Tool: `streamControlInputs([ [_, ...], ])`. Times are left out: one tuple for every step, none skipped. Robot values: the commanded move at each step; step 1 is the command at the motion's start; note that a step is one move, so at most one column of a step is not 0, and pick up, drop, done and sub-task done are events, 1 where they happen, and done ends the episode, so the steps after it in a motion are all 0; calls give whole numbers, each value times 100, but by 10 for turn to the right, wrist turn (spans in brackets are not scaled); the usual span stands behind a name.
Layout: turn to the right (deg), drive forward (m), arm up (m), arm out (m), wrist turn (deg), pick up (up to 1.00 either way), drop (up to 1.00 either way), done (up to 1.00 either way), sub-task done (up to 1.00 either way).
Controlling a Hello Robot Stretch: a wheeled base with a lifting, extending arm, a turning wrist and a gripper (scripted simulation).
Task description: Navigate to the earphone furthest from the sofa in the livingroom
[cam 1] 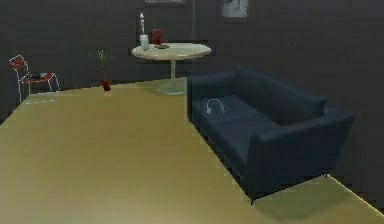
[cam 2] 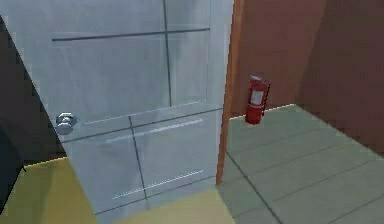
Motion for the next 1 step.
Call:
streamControlInputs([
  [0, 55, 0, 0, 0, 0, 0, 0, 0],
])
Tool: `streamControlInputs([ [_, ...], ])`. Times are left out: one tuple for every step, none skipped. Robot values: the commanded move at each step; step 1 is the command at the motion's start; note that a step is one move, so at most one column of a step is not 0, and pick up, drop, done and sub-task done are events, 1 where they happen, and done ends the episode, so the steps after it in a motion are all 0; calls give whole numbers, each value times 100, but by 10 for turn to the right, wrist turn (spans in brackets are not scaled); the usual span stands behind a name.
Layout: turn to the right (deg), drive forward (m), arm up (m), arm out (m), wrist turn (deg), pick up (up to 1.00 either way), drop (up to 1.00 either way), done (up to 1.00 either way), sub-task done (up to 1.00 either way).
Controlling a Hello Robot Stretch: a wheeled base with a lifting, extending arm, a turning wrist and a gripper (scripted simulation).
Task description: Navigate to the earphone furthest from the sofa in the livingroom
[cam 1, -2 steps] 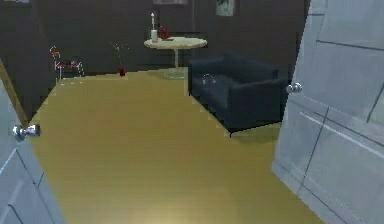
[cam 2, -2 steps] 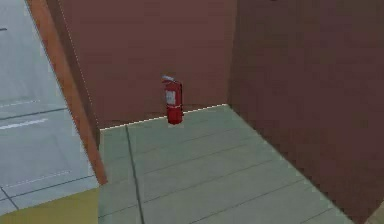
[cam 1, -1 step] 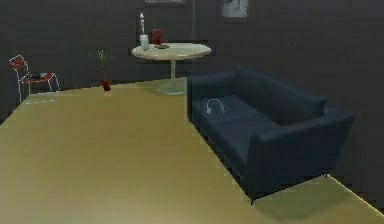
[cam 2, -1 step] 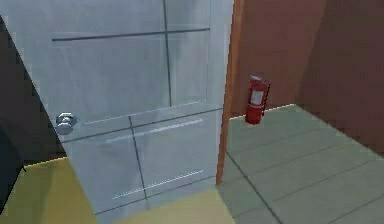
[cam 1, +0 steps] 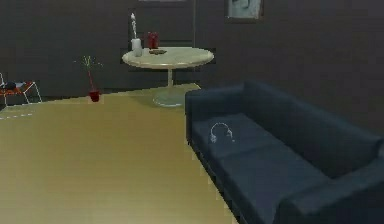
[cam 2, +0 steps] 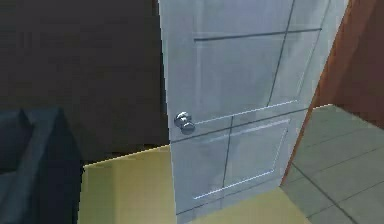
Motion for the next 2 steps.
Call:
streamControlInputs([
  [-210, 0, 0, 0, 0, 0, 0, 0, 0],
  [0, 100, 0, 0, 0, 0, 0, 0, 0],
])
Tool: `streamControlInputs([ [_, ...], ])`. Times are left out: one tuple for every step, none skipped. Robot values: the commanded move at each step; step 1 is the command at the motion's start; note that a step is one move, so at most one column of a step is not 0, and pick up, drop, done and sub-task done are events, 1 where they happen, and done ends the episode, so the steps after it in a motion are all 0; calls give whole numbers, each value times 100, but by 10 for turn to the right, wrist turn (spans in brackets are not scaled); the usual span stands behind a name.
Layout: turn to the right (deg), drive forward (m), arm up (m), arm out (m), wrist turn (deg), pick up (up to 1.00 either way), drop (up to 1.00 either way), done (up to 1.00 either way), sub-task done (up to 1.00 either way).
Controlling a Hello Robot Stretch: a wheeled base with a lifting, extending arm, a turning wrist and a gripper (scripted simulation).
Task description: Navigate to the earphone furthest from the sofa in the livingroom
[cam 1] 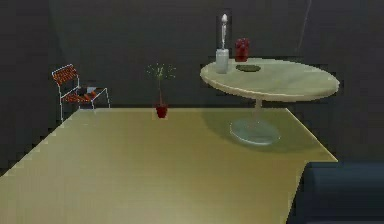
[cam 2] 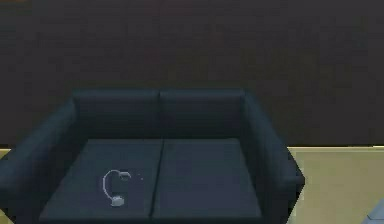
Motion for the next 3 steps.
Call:
streamControlInputs([
  [-120, 0, 0, 0, 0, 0, 0, 0, 0],
  [0, 5, 0, 0, 0, 0, 0, 0, 0],
  [450, 0, 0, 0, 0, 0, 0, 0, 0],
])
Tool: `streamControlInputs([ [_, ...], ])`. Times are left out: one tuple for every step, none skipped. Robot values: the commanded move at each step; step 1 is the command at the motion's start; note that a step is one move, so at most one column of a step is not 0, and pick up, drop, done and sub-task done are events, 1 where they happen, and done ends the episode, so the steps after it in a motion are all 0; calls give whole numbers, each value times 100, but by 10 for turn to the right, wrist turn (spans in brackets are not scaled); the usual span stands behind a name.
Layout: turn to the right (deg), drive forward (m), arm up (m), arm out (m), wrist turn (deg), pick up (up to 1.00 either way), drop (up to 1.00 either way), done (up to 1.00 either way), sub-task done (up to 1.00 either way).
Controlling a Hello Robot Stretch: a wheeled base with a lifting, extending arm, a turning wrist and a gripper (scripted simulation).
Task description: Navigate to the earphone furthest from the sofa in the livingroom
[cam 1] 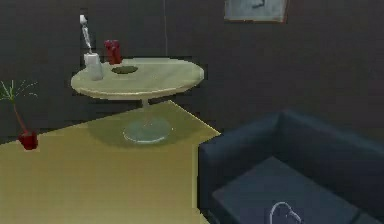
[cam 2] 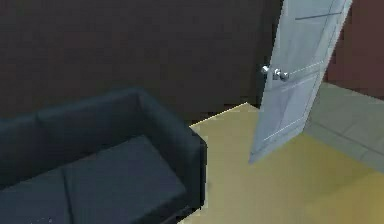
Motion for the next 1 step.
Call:
streamControlInputs([
  [-450, 0, 0, 0, 0, 0, 0, 0, 0],
])
